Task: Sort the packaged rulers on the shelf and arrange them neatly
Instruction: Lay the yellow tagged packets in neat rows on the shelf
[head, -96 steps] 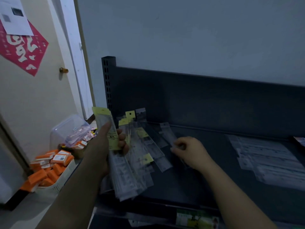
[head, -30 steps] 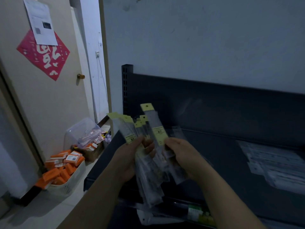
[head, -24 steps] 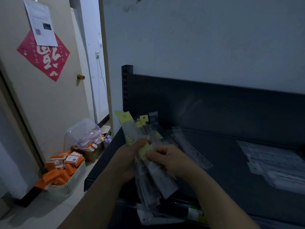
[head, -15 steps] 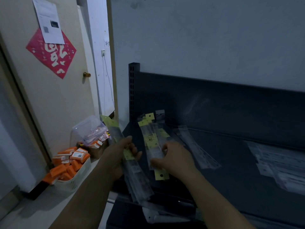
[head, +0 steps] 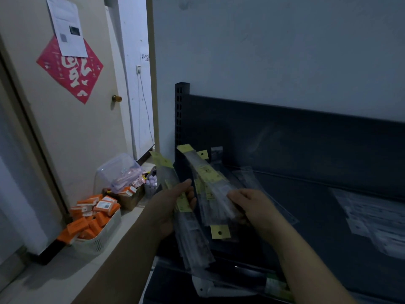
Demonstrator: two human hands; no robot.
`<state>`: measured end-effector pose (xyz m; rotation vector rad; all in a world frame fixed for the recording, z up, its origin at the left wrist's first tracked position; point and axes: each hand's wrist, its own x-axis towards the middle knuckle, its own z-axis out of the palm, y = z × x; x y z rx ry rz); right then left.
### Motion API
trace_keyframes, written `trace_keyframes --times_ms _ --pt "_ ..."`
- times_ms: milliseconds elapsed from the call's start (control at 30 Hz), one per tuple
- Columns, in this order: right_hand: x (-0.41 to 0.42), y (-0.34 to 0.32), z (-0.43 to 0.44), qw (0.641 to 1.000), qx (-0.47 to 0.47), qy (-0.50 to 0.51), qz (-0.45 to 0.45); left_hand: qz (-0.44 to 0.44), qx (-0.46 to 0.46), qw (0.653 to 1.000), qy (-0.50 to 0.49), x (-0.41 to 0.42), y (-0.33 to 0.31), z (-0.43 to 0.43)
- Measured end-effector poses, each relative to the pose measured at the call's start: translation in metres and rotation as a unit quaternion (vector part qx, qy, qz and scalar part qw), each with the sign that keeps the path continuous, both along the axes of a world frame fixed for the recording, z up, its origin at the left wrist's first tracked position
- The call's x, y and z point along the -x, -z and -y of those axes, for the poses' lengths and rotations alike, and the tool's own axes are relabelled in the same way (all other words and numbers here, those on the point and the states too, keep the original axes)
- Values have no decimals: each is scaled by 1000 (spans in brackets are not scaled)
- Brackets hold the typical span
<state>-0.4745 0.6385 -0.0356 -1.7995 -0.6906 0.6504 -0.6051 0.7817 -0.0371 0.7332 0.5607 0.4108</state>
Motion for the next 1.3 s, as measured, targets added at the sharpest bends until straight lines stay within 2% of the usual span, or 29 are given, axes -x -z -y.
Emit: trace_keyframes --times_ms 167,333,467,700,800,833,900,1000,1067,1167,1300 --pt "11 -4 3 997 -25 -61 -35 34 -19 999 20 -13 -5 9" --pt "6 1 1 994 -78 48 -61 23 -31 999 -3 -17 -1 8" --pt "7 -2 2 992 -90 26 -84 37 -20 999 10 -17 2 8" --pt "13 3 -2 996 7 -90 3 59 -26 998 4 -19 1 7" --pt "9 6 -7 993 6 -45 107 50 -17 998 -25 -14 1 0" --pt "6 9 -9 986 14 -29 166 45 1 998 -39 -12 1 -3" --pt "0 18 -13 954 97 -38 280 41 42 997 -54 -8 4 -11" --pt "-3 27 -16 901 217 -88 364 37 65 996 -41 -3 7 -16" --pt "-9 26 -14 896 216 -97 376 28 67 997 -32 -2 10 -16" --pt "-28 30 -3 915 200 -98 337 28 65 997 -28 -2 11 -13" --pt "-46 37 5 926 182 -52 326 21 73 997 -28 -5 11 -11"
